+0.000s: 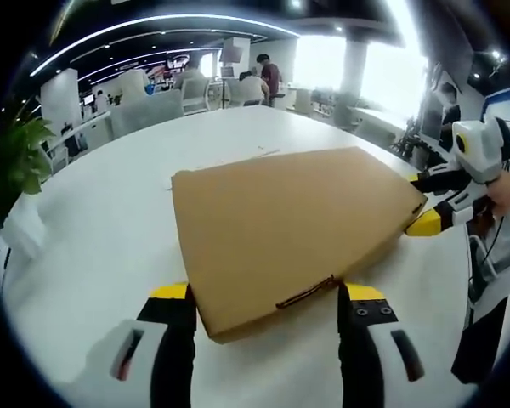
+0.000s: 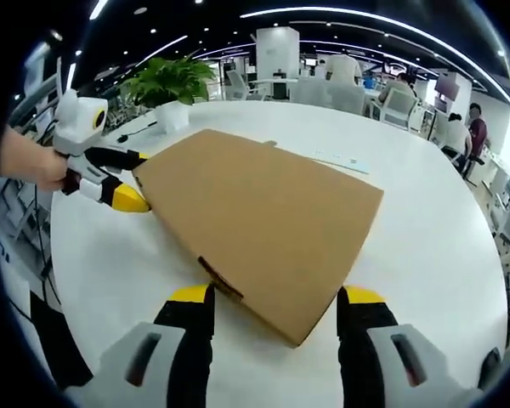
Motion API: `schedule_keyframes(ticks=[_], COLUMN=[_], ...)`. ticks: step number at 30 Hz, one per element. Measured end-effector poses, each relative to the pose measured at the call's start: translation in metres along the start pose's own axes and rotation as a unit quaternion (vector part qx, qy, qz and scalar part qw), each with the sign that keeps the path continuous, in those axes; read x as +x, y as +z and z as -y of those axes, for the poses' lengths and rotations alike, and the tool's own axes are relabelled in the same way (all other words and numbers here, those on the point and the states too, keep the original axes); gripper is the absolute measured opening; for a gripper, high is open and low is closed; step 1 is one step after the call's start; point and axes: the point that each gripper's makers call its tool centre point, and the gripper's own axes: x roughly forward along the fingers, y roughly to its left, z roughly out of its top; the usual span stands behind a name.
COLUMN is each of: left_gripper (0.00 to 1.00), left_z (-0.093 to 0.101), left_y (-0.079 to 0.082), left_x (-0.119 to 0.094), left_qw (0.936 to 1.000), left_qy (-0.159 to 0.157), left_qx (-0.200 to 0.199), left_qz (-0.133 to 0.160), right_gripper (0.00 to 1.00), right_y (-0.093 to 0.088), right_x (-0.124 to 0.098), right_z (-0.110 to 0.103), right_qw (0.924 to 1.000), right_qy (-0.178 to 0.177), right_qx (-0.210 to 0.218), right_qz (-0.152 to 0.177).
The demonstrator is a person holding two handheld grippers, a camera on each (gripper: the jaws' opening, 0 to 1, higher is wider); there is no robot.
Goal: Operate the shoe box by opening the lid, removing the specified soft item, and placing it in the target area until the item is outside and the box remains undamaged.
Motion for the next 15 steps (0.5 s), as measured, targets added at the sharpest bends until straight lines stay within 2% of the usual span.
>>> schedule_keyframes(ticks=[4,10,15], left_gripper=[0.68,0.69,0.68], left_z=[0.002,0.01,0.013], left_y=[-0.003,-0.006,-0.008], left_x=[-0.003,-0.007,-0.012], left_qw=[0.9999,0.9992,0.9992], left_qy=[0.009,0.027,0.027], left_qx=[-0.009,-0.026,-0.028], left_qz=[0.011,0.008,0.008], right_gripper=[0.58,0.58,0.58], right_y=[0.0,-0.001,-0.004], right_x=[0.001,0.003,-0.003], right_z=[0.0,-0.002,-0.005], right_qw=[1.0,0.9994,0.9996], right_qy=[0.005,-0.007,0.0], right_qx=[-0.004,-0.019,-0.022], right_qz=[0.001,-0.028,-0.016])
